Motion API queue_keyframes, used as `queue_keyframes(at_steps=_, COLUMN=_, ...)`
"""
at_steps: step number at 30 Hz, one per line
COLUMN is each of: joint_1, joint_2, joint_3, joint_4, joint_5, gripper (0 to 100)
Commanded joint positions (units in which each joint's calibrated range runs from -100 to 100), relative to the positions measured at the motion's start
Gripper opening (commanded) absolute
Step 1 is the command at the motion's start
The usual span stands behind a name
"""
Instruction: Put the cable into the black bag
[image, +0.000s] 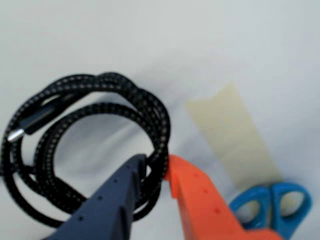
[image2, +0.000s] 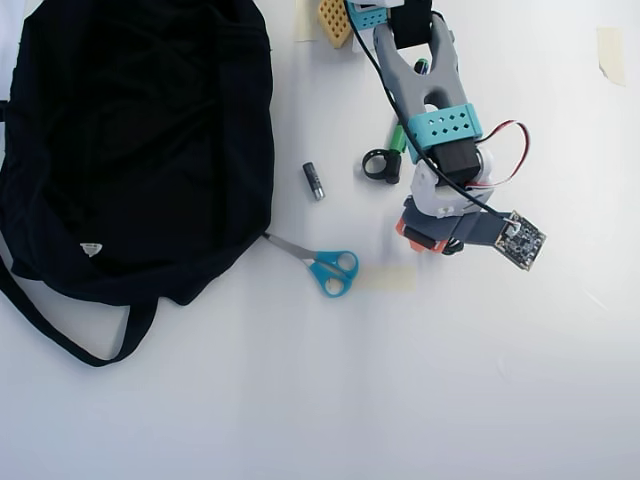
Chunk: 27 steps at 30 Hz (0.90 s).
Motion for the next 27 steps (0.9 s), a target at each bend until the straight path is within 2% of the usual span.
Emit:
queue_keyframes(at_steps=1, joint_1=-0.67, joint_2=-2.13, joint_3=-5.10, joint_4=-0.15, joint_5=-1.07, gripper=2)
queue_keyframes(at_steps=5, joint_1=-0.97, joint_2=-2.22, joint_3=-6.72, joint_4=0.37, joint_5=-2.02, gripper=2)
queue_keyframes(at_steps=17, joint_1=-1.87, joint_2=-4.95, joint_3=-14.53, joint_4=10.62, joint_5=-18.43, gripper=2)
queue_keyframes(at_steps=27, joint_1=0.75, joint_2=-7.53, joint_3=-17.41, joint_4=15.36, joint_5=-20.16, gripper=2)
